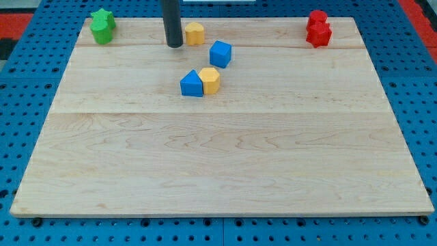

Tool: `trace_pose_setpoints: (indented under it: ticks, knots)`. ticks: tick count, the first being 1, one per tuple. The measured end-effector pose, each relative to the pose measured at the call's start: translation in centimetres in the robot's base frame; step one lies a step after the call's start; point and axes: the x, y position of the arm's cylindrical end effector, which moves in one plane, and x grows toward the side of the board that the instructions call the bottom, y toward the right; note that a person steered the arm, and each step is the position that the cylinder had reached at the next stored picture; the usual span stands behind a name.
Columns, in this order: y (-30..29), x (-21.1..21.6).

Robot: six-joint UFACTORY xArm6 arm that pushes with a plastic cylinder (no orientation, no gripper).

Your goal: Place the yellow heart above the blue cube

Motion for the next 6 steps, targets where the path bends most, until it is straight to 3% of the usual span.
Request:
trace_pose_setpoints:
  ticks: [2, 4, 6]
  knots:
    - [5.1, -0.7]
    - [2.1, -0.4]
    - [2.5, -3.2]
